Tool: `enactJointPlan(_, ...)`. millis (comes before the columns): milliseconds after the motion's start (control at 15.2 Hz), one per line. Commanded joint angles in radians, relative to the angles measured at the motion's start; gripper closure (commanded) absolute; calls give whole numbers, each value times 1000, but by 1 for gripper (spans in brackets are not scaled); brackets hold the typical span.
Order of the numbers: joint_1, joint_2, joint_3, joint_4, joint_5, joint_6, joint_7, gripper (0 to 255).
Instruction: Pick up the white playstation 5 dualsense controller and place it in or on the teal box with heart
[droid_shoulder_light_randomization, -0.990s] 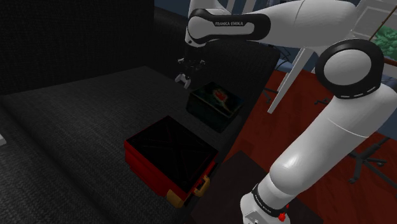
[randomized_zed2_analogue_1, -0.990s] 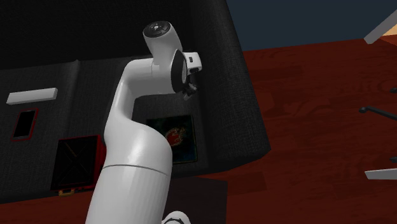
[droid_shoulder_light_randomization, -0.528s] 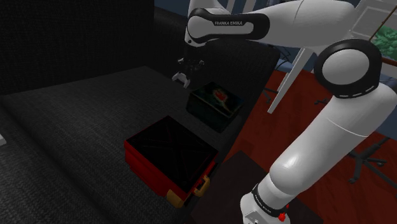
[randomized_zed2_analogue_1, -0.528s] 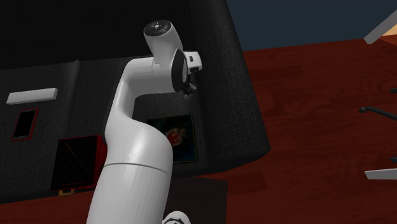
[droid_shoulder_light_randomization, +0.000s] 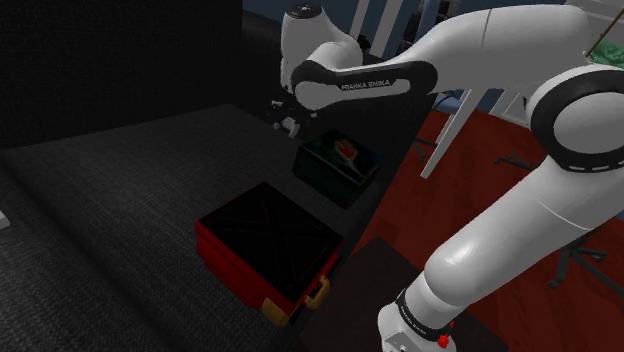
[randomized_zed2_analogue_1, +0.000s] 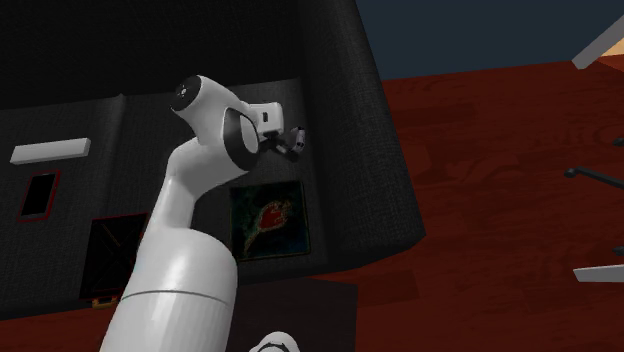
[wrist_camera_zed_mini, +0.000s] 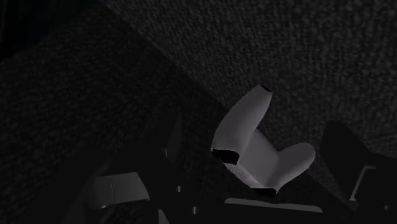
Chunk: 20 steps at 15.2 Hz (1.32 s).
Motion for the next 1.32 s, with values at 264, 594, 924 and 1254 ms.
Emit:
enactJointPlan(264,-28,36,174,-142,-561,5,918,0)
enactJointPlan(594,-48,70,157,-144,-606,40,939,0)
enactJointPlan(924,-48,70,157,-144,-606,40,939,0)
enactJointPlan(1254,-47,74,157,-143,-608,39,942,255)
